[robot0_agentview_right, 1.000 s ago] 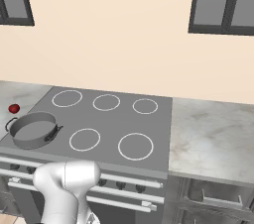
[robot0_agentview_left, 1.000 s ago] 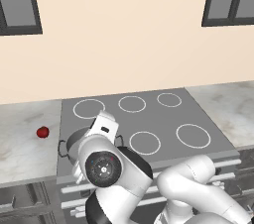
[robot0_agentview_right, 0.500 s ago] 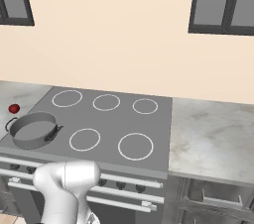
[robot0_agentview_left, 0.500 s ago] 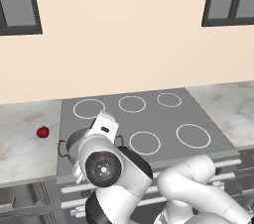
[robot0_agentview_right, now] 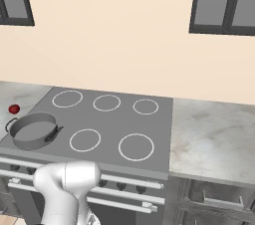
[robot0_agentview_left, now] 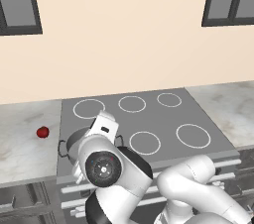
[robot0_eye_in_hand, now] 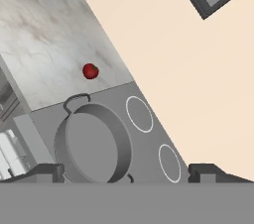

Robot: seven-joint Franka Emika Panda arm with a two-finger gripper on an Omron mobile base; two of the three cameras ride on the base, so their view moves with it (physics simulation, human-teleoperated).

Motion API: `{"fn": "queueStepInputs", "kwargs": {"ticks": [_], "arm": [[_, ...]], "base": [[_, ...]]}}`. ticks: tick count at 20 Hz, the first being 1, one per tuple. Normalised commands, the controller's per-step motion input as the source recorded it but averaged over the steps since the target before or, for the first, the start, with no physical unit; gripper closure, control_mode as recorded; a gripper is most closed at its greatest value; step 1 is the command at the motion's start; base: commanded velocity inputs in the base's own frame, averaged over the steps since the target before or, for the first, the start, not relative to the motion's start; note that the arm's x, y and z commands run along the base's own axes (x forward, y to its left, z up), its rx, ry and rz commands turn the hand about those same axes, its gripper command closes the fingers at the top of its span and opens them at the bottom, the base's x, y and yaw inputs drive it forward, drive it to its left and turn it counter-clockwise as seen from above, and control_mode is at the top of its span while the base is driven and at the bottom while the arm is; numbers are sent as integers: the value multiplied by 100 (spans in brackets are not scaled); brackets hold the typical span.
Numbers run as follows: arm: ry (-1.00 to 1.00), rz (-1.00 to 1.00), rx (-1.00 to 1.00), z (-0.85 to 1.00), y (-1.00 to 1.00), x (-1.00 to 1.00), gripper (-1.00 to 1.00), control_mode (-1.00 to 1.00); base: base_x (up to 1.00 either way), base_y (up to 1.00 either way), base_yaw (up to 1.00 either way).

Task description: Turn on the burner for the pot on the stove. Wait thirty seconds for the pot to heat up. Then add the tomato to the pot.

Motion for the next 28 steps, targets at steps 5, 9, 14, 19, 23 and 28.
{"fn": "queueStepInputs", "kwargs": {"ticks": [5,9,14,19,23,28], "arm": [[0,0,0,0,0,0,-100,-100],[0,0,0,0,0,0,-100,-100],[0,0,0,0,0,0,-100,-100],[0,0,0,0,0,0,-100,-100],[0,0,0,0,0,0,-100,-100],[0,0,0,0,0,0,-100,-100]], "base": [[0,0,0],[0,0,0],[0,0,0],[0,0,0],[0,0,0],[0,0,0]]}}
